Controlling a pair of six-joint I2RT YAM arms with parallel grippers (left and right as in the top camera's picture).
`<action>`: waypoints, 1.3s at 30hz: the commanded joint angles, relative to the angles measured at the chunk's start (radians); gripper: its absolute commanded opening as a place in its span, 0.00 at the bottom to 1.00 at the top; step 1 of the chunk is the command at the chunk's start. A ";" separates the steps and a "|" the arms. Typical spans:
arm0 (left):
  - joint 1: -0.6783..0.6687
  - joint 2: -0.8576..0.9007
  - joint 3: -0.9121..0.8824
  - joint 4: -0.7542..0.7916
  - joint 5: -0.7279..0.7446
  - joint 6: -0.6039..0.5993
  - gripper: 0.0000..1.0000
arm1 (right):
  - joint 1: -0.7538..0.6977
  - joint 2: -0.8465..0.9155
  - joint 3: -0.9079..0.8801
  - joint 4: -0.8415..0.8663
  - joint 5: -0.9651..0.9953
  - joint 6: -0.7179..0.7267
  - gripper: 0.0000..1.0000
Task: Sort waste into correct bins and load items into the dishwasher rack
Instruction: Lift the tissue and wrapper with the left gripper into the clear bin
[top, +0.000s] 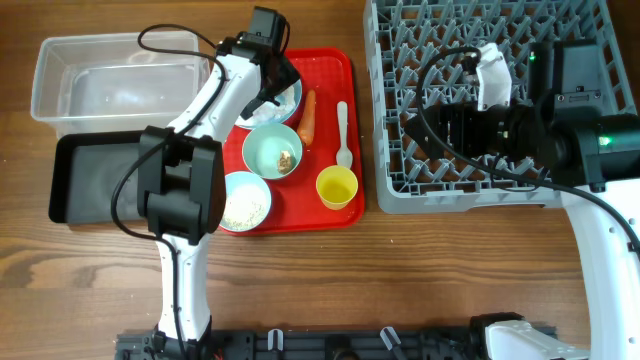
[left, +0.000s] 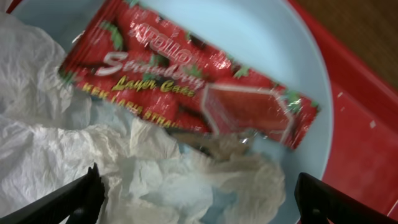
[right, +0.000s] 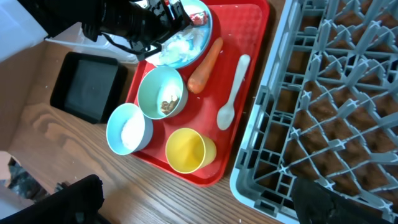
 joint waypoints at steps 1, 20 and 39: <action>0.000 0.058 0.009 0.074 -0.040 -0.014 1.00 | 0.003 0.002 0.016 -0.002 0.023 0.006 1.00; 0.003 0.130 0.009 -0.028 -0.039 0.082 0.04 | 0.003 0.002 0.016 -0.011 0.022 0.006 1.00; 0.245 -0.535 0.011 -0.100 0.145 0.224 0.04 | 0.003 0.002 0.016 0.003 0.022 -0.021 1.00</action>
